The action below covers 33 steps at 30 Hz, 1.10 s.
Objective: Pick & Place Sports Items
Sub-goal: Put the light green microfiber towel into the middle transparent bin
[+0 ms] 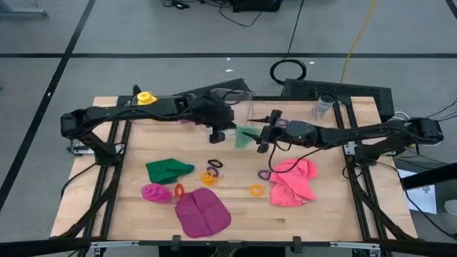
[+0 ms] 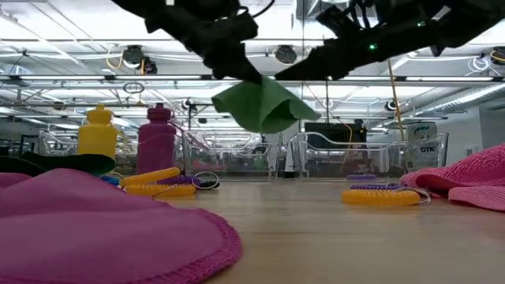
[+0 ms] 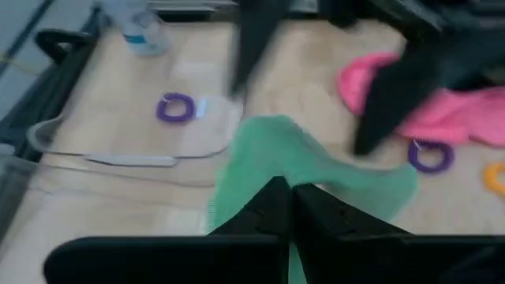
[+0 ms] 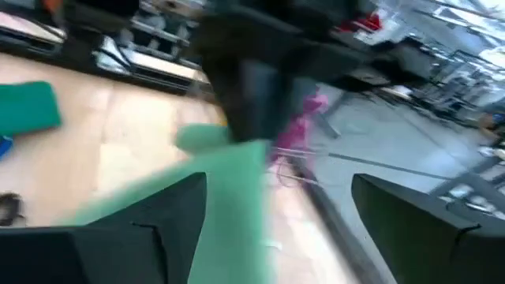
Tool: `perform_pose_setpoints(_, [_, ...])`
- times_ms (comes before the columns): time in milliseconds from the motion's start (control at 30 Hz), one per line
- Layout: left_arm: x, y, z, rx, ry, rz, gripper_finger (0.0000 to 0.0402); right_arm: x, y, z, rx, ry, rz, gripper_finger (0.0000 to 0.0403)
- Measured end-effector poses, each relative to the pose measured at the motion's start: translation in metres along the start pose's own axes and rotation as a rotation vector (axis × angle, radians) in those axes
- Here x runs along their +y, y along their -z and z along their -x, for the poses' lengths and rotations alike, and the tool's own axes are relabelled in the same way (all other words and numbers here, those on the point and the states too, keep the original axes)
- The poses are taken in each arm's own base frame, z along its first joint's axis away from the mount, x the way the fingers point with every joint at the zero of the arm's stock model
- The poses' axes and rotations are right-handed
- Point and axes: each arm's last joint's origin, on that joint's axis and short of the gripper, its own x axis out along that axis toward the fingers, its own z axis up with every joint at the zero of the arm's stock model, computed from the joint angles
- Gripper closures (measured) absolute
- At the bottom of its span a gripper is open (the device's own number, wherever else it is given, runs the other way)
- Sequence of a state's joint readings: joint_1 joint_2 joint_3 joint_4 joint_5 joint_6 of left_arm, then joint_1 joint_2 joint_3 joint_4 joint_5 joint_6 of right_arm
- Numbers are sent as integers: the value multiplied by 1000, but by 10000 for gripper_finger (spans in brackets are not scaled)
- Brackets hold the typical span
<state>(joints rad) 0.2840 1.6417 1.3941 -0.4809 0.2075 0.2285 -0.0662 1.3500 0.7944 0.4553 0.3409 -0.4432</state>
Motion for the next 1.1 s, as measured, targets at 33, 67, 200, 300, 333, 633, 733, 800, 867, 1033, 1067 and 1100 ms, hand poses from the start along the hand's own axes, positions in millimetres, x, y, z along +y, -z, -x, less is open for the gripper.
perform_pose_setpoints(33, [0, 1, 0, 9, 4, -15, 401, -1, -1, 2, 9, -5, 7, 165])
perform_pose_setpoints(67, [-1, 2, 0, 16, 7, -28, 402, -2, -1, 5, 17, -10, 10, 165])
perform_pose_setpoints(200, [-3, 3, 0, 29, 28, -96, 401, -7, -4, 16, 41, -49, 5, 165])
perform_pose_setpoints(300, [-7, 2, -1, 4, 100, -159, 401, -7, -3, 21, 43, -159, -22, 165])
perform_pose_setpoints(333, [-8, 1, -1, -10, 123, -179, 401, -7, -3, 21, 34, -198, -32, 165])
perform_pose_setpoints(633, [-22, -11, -3, -117, 168, -295, 401, -11, 6, 13, 20, -307, -90, 165])
perform_pose_setpoints(733, [-25, -14, -3, -144, 165, -312, 402, -12, 11, 7, 27, -325, -112, 165])
perform_pose_setpoints(800, [-25, -15, -3, -156, 162, -315, 401, -15, 13, 6, 34, -315, -117, 165])
perform_pose_setpoints(867, [-25, -16, -3, -166, 159, -311, 401, -17, 13, 6, 29, -304, -120, 165])
perform_pose_setpoints(1033, [-25, -18, -3, -185, 153, -308, 402, -17, 13, 5, 23, -322, -124, 165])
perform_pose_setpoints(1067, [-24, -19, -3, -189, 152, -303, 401, -17, 13, 5, 17, -339, -129, 165])
perform_pose_setpoints(1100, [-24, -19, -2, -194, 150, -297, 402, -16, 13, 6, 9, -362, -135, 165])
